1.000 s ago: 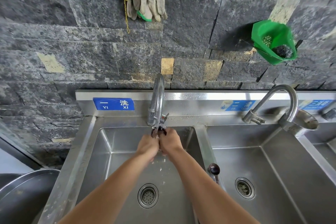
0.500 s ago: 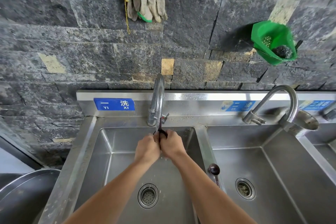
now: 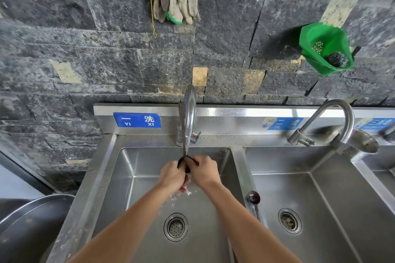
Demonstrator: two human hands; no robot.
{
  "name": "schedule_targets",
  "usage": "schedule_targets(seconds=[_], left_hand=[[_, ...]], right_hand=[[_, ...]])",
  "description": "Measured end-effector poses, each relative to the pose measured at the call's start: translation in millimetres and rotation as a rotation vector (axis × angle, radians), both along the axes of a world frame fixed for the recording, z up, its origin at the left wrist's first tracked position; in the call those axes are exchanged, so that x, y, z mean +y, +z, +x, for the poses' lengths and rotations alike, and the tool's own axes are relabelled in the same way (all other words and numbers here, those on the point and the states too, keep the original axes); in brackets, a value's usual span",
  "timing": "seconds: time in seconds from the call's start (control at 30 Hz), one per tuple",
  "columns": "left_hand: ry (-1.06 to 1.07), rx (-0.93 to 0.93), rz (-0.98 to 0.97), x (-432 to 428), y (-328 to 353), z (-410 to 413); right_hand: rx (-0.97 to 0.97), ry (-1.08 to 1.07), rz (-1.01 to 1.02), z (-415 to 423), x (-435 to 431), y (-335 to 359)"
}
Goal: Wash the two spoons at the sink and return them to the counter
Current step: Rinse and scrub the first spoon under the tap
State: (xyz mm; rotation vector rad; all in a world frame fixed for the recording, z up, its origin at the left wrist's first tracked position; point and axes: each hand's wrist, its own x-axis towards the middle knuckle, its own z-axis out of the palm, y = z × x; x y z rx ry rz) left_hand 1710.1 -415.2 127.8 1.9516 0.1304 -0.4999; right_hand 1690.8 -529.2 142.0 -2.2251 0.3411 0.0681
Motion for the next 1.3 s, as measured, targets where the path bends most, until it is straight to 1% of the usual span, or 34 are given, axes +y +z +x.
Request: schedule_targets(seconds=[0.07,0.1,0.17,0.23,0.3,0.37,0.5,0.6,0.67,0.7,0.77,0.87,0.93,1.03,1.1,1.23,1.27,1.3], left_hand=[[0.073,0.028,-0.101,-1.4,1.0,-2.5],[0.123,0.064,-0.192,-3.9,2.2,-5.2],[0.218,0.165,-0.389,-10.3,7.3,-11.2],[0.262,0.266,-0.530,-12.6,11.6,-15.6],[0.268,0.308,-0.612,-8.9,16.0,-19.6],[0.268,0.318,-0.647,-1.9,18.9,-23.3],[0.218,0.328,-0.675,0.9,22.0,-29.1],[0.204,0.241,-0.608,-1.9,26.2,-27.1],[0.144,0.183,-0.554,-1.4,28.8,-24.3],[0.121,0.165,-0.537,-1.2,30.1,-22.8],[0.129,0.139,-0.506,-2.6,32.1,-18.5],[0.156,0.107,-0.399,-2.0,29.2,-17.4],[0.119,0.099,-0.353,0.4,24.5,-21.5],[0.126,0.051,-0.328,3.2,25.5,-19.2],[0.128,-0.006,-0.233,8.1,31.1,-14.7],[-0.058,-0.098,-0.051,20.0,35.5,-18.9],[-0.059,-0.121,-0.031,19.1,36.3,-20.5],[-0.030,-0.145,-0.015,16.7,37.4,-20.2]], right_hand=[[-0.004,-0.016,-0.009,0.1,-0.2,-1.1],[-0.009,-0.010,-0.018,0.2,0.1,-2.3],[0.002,0.043,-0.015,-0.2,-0.5,-5.0],[0.060,0.099,0.048,-1.9,-1.2,-5.3],[0.097,0.077,0.219,-3.2,-3.5,-8.1],[0.076,0.002,0.402,-4.7,-4.2,-6.1],[0.134,-0.101,0.625,-3.0,4.1,-3.1],[0.211,-0.228,0.991,4.6,7.8,3.8],[0.214,-0.289,1.146,9.6,2.1,8.7],[0.206,-0.291,1.190,10.6,-0.2,10.3],[0.199,-0.246,1.192,10.1,0.0,10.6],[0.251,-0.167,1.094,7.1,4.4,10.1],[0.292,-0.192,1.064,9.7,3.5,9.9],[0.322,-0.236,1.173,14.5,8.5,9.1],[0.318,-0.261,1.239,17.8,16.2,9.6],[0.230,-0.527,1.470,34.7,3.0,19.0],[0.208,-0.528,1.496,37.2,-0.9,21.9],[0.212,-0.468,1.499,36.9,0.1,25.4]])
